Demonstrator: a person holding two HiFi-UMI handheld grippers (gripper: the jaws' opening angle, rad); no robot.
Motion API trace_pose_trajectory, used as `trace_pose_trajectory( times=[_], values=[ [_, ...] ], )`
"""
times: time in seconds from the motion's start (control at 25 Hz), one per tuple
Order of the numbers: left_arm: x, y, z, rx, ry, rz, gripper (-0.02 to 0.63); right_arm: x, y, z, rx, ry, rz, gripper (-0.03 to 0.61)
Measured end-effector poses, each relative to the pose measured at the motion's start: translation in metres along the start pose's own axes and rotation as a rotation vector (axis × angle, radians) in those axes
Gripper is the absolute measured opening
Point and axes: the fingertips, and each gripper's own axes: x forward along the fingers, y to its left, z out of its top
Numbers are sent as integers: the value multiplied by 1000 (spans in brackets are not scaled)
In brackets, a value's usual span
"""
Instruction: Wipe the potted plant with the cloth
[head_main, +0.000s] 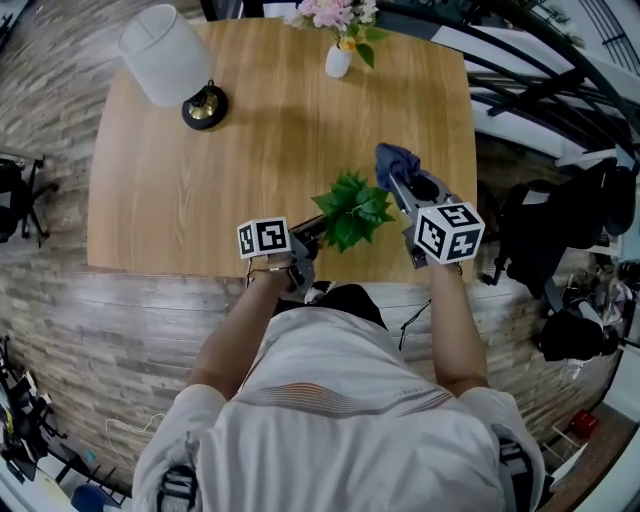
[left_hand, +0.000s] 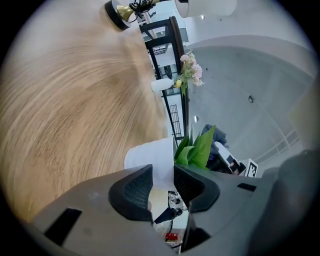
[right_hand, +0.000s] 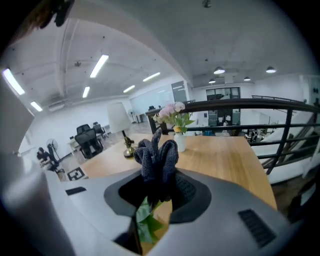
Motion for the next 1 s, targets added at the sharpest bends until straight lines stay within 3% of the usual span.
trace_pose_trajectory(
  times=[0.16,0.36,0.52,0.64,0.72,0.8,0.88,0.96,1.0],
  values=[
    [0,0,0,6,9,8,132,-23,36,-2,127,-37,141,155],
    [0,0,1,9,3,12,132,-16,35,-60,260,62,124,155],
    [0,0,1,23,10,23,132,-14,5,-94,318,109,10,155],
    [0,0,1,21,18,25,132,-31,-21,-88,285,70,-116,155],
    [1,1,1,18,21,26,132,-47,-21,-71,273,6,-133,155],
    [1,0,1,14,26,28,132,-63,0,-47,295,-78,-48,155],
    [1,0,1,15,29,30,132,-70,36,-32,344,-127,114,155],
    [1,0,1,21,31,31,132,-64,66,-39,393,-102,232,155],
    [1,0,1,24,31,31,131,-57,73,-52,411,-61,244,155]
  ],
)
